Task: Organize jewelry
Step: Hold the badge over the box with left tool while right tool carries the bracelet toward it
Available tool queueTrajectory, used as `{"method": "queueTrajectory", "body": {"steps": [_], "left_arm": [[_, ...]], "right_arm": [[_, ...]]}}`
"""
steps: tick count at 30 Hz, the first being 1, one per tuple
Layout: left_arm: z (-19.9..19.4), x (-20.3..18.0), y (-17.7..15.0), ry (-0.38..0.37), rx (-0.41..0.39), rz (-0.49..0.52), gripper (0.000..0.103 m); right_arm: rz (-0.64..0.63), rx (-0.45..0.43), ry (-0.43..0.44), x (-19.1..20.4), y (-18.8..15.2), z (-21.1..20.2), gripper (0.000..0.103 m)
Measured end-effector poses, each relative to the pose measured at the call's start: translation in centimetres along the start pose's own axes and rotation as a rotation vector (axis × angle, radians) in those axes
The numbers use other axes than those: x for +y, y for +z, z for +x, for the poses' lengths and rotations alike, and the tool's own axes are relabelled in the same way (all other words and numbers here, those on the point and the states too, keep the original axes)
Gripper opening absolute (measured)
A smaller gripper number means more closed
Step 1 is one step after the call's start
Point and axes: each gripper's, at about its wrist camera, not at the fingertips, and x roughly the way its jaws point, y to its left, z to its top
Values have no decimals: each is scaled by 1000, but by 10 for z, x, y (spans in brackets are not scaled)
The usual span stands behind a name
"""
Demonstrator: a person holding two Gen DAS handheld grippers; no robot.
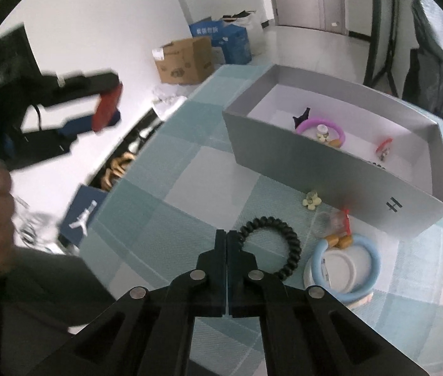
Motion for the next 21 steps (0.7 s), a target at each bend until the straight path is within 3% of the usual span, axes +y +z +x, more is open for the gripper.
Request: {"method": "queueTrajectory", "body": {"steps": [4,8,10,12,19,21], "left_arm": [[6,-3,-1,10,7,3,38],[12,-7,-2,18,17,9,38],[14,-9,-2,24,19,15,38],[14,-8,-2,28,19,10,38],[17,-8,-3,38,22,0,38],[20,-10,-3,41,25,4,38]], "right_arm": [[32,-41,46,-6,3,-12,0],[3,-57,-23,-5,5,-12,5],[-3,-8,-2,-6,1,-1,21],[-4,25,8,-6,-4,8,30],[-135,45,-79,11,-9,26,29],[-209,50,-120,22,-11,29,22]]}}
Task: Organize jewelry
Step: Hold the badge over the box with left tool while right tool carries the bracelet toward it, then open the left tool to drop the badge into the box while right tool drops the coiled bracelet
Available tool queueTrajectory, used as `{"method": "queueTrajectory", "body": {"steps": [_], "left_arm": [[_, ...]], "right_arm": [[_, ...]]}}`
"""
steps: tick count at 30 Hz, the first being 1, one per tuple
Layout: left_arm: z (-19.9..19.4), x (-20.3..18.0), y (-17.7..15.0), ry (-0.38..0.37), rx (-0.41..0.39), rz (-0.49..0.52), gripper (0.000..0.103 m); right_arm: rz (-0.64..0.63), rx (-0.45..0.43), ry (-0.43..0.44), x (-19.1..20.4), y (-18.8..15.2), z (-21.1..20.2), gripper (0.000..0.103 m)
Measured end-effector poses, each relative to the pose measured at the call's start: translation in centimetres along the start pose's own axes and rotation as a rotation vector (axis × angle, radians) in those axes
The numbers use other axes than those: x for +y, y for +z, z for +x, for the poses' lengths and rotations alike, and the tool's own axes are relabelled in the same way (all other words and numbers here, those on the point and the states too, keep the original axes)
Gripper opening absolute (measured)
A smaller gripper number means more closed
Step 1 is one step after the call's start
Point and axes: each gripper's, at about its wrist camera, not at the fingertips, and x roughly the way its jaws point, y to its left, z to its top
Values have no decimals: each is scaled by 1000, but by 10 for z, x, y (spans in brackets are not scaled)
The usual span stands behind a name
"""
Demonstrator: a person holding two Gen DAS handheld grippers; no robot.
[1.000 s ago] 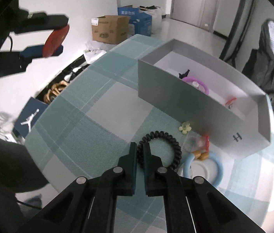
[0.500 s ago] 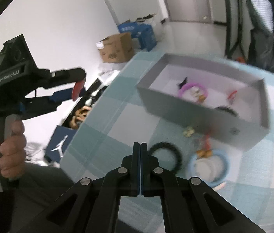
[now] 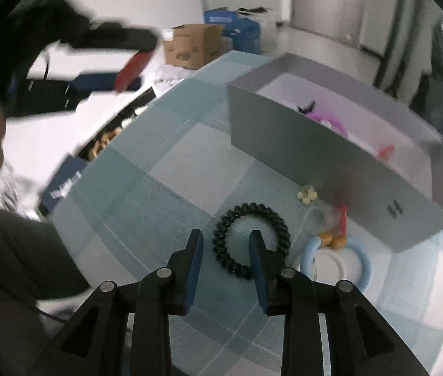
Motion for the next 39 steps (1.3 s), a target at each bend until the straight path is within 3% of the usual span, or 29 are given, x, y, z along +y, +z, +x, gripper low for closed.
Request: {"method": "queueTrajectory", "body": {"steps": [1,5,10,14,16,20,25,30,35,39], "left_arm": [[2,-1,1,-1,1,0,38],[6,-10,4,-10,-3,15,38],[11,-24,12,-62,-24,27,38],[16,-28,23,-142,-38,-4,38],[17,-31,27,-144,-55,-8,38],[24,-36,30,-140,-78,-4,38],[42,-43,28,-142,-43,9,38],[57,-59,26,-89,-21,63,38],[67,-78,21,84,-40,201,38],[81,-81,15,172,-7,259,38]], "right_arm": [[-53,-3,-24,7,0,1,9],[-133,3,-18,15,0,3,8],[30,-8,117,-13,6,-7,8],[229,-84,239,-46,8,-28,8],[292,-132,286,-62,13,-42,8],[305,-213,296,-79,27,-68,8],[298,-274,267,-109,46,-86,8],[321,-299,285,-142,60,-85,8],[311,-305,297,-155,66,-68,8],[328,-257,331,-165,53,-46,8]]}}
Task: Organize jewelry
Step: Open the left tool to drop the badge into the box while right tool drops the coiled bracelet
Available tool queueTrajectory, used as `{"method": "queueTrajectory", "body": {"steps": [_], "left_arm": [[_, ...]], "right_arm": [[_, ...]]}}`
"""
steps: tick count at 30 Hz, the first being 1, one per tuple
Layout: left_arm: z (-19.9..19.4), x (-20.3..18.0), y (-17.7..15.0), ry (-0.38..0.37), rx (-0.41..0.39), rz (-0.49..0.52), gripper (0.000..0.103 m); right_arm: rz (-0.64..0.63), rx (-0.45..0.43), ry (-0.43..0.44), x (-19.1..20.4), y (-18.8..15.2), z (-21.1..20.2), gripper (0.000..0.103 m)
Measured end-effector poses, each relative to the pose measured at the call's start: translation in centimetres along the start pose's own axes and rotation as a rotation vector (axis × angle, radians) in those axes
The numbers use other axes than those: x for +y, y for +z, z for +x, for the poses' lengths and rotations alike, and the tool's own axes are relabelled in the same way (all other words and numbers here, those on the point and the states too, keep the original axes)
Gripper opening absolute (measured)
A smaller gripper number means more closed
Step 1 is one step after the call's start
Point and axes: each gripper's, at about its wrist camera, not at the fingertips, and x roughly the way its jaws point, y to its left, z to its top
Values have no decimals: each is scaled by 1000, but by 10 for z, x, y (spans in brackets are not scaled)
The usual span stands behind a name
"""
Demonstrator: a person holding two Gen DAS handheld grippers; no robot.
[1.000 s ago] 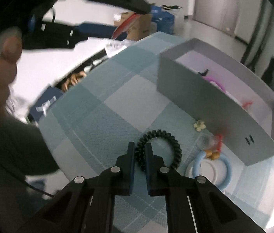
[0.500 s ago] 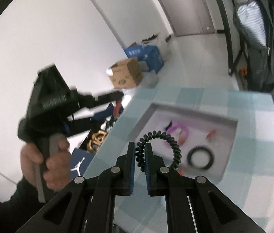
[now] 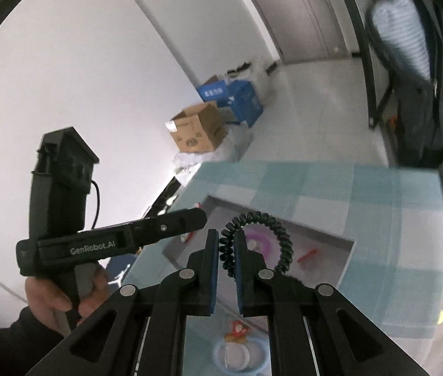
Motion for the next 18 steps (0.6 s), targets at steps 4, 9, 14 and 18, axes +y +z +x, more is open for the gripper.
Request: {"method": "queueTrajectory", "body": {"steps": [4,9,14,18], "left_arm": [[9,-5,-7,37,34,48,38],[13,-5,-8,63,49,80,38],[12,-4,-1,57,51,61,38],[8,1,3,17,50,27,38]], "right_arm": [[64,47,4,-19,-5,9,8],[91,51,8,-30,1,7,9],[84,38,32,-31,6,9,9],[111,22,55,-34,7,6,12]]}}
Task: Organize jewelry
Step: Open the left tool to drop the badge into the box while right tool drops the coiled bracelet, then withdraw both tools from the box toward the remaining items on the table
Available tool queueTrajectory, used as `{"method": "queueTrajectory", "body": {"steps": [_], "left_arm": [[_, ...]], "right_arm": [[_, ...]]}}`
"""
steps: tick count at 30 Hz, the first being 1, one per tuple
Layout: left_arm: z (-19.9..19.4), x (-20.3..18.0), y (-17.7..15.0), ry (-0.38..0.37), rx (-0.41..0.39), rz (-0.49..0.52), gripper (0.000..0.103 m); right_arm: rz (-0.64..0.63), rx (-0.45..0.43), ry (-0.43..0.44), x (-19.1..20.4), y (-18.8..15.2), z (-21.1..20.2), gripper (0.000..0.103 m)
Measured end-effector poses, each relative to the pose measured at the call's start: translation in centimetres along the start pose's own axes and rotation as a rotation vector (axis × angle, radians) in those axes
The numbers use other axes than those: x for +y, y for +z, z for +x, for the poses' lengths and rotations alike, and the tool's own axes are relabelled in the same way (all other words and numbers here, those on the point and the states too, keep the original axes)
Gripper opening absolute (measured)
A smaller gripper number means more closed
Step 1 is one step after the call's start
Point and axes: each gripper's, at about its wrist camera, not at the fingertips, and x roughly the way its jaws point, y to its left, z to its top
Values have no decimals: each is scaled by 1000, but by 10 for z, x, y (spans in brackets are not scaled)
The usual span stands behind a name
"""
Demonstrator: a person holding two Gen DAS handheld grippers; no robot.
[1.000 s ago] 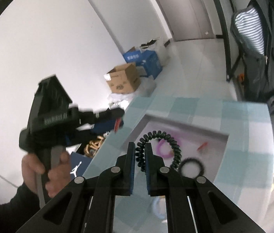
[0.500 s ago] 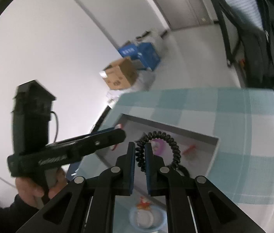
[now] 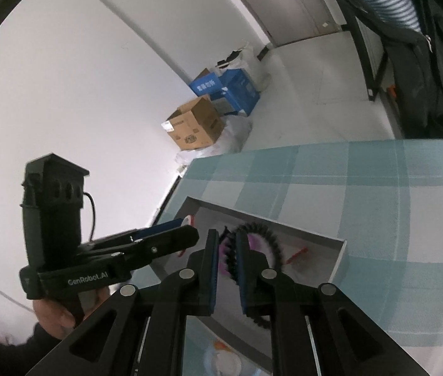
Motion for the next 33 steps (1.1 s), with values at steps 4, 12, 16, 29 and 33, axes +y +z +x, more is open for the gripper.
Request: {"method": "queueTrajectory", "body": {"steps": [4,12,16,29,33], "left_arm": [[-2,13,0,-137,0,-109,64],[-17,14,1,-180,-66,-149,65],[-20,6,2,-134,-72,-105,65],[-53,2,-21,155,-257,14,65],[-61,-3,-36,258,-281,41,65]], "right_arm": [[13,-22,35,1,-1,-9,54],[44,-111,-9,-8,-1,-32,57],[56,-132,-37,-12,0,-36,60],[4,-191,-128,9,-26,-56,81],[-48,-211,-170,24,-42,-63,86]]}}
